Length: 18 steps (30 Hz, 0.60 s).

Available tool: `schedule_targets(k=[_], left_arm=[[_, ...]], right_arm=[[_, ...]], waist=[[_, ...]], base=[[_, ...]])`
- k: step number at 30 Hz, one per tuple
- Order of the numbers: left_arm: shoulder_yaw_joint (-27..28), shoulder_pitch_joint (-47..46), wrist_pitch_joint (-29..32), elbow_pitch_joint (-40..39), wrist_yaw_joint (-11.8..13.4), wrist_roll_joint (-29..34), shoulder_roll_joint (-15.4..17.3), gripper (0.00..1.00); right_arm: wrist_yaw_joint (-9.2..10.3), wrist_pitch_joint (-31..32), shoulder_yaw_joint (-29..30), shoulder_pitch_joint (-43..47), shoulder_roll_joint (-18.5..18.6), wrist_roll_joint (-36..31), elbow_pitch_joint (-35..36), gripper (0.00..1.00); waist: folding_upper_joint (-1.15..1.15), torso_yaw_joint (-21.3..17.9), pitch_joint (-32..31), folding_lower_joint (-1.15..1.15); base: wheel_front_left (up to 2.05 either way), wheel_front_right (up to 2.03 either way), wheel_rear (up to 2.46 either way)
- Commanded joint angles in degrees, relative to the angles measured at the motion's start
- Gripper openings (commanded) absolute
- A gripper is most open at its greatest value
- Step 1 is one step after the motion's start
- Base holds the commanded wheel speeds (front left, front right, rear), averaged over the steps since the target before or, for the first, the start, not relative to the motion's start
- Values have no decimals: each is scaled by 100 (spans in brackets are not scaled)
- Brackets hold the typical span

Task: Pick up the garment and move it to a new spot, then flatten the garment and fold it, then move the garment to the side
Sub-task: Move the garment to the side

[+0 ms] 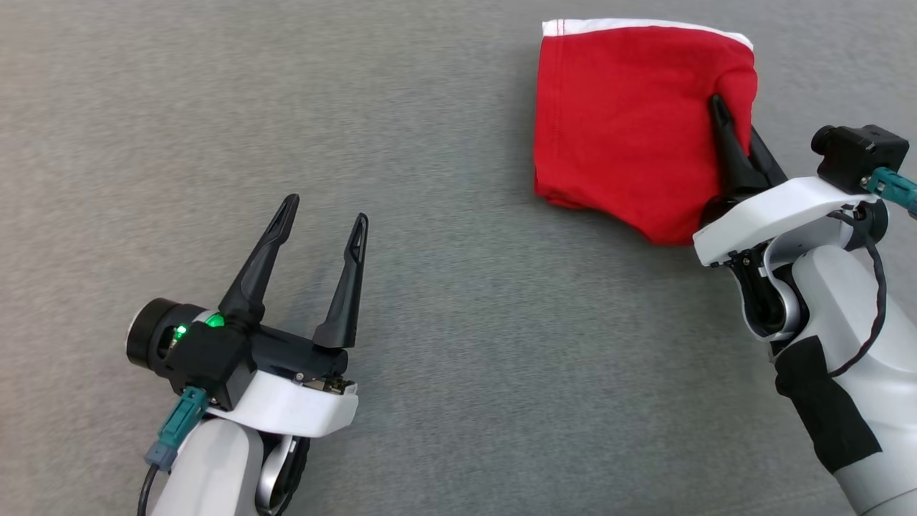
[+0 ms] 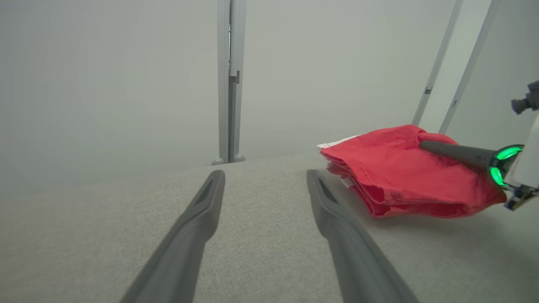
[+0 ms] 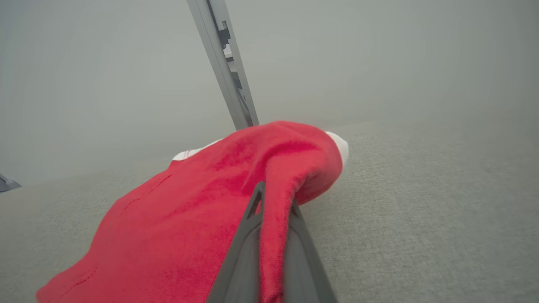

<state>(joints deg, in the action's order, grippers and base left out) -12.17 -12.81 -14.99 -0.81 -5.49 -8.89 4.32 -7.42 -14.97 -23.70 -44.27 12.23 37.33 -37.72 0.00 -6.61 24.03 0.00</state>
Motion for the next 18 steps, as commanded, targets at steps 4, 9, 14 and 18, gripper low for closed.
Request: schedule_targets(k=[4, 9, 14, 18], left_arm=[[-19, -140, -25, 33, -31, 106, 112, 100], [-75, -221, -25, 40, -49, 124, 161, 100], [-143, -319, -17, 24, -55, 142, 178, 100], [-227, -483, 25, -43, -81, 155, 202, 100]], right_arm=[[-13, -31, 194, 184, -150, -88, 54, 0], [-13, -32, 294, 230, -179, -219, 31, 0], [-13, -32, 277, 60, -71, -658, -59, 0], [-7, -32, 259, -243, 169, -1088, -200, 0]], waist=[[0, -554, 110, 0], [0, -801, 145, 0], [0, -840, 252, 0], [0, -776, 423, 0]], base=[[0, 0, 0], [0, 0, 0], [0, 0, 0], [0, 0, 0]])
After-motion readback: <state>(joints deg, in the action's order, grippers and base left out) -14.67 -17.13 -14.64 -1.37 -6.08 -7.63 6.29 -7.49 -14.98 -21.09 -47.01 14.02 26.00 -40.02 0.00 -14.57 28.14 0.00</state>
